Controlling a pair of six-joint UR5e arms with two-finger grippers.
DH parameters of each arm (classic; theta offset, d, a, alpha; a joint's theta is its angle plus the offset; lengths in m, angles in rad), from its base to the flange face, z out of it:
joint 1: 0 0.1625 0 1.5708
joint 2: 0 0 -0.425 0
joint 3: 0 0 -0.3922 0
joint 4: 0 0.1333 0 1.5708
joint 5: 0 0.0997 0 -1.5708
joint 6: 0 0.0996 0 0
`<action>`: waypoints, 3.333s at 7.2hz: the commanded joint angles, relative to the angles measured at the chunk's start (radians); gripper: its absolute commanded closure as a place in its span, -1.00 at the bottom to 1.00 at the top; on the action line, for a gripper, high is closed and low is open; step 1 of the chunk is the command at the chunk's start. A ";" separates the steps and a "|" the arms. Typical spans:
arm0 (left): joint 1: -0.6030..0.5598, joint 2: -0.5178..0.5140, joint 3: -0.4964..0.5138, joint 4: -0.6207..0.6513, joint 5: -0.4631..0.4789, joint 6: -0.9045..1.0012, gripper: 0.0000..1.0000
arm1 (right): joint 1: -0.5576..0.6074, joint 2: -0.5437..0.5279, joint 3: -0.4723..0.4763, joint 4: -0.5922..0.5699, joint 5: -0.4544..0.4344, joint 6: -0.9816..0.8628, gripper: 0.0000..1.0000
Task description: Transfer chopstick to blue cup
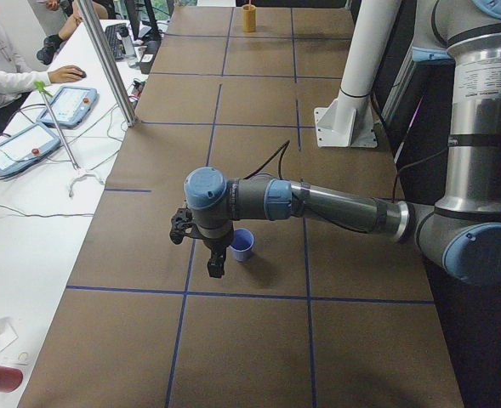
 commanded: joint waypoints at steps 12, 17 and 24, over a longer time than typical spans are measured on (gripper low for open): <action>0.312 0.038 0.225 -0.516 -0.037 -0.498 -0.99 | -0.015 -0.010 0.008 0.007 0.009 0.017 -1.00; 0.360 0.041 0.219 -0.632 -0.052 -0.561 1.00 | -0.015 -0.012 0.006 0.008 0.008 0.017 -1.00; 0.728 -0.453 0.068 -0.684 -0.011 -1.564 1.00 | -0.015 -0.004 0.011 0.008 0.009 0.018 -1.00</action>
